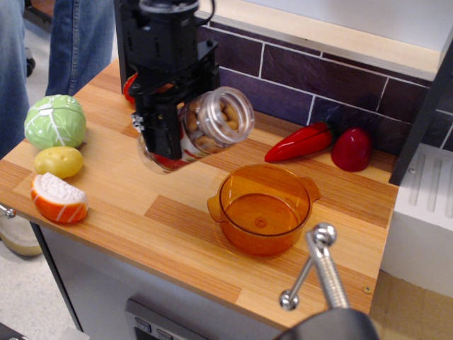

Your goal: Pour almonds in pot

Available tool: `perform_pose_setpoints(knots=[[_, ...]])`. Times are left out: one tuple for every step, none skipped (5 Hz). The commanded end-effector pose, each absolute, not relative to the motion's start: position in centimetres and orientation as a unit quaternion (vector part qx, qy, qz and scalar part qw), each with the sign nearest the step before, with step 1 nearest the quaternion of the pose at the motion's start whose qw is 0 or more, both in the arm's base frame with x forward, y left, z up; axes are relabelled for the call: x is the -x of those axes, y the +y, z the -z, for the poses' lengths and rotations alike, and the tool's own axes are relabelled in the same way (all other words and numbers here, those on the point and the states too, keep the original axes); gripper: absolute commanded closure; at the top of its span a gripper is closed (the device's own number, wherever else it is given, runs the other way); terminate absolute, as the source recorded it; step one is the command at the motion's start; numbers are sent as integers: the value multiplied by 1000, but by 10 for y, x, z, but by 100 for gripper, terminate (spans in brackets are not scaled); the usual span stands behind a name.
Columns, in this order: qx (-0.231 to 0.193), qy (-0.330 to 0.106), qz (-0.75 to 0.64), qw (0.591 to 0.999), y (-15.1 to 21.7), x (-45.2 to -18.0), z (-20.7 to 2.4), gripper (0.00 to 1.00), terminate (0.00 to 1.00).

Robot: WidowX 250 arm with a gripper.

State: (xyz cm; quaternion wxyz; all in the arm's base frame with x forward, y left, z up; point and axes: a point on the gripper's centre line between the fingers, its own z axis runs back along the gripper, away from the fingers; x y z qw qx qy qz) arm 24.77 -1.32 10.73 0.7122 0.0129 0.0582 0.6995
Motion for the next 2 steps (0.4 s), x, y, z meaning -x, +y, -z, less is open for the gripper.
perform_pose_setpoints(knots=[[-87, -42, -761, 642, -30, -248, -132, 100, 0], [-126, -59, -772, 620, -26, -253, -126, 100, 0]])
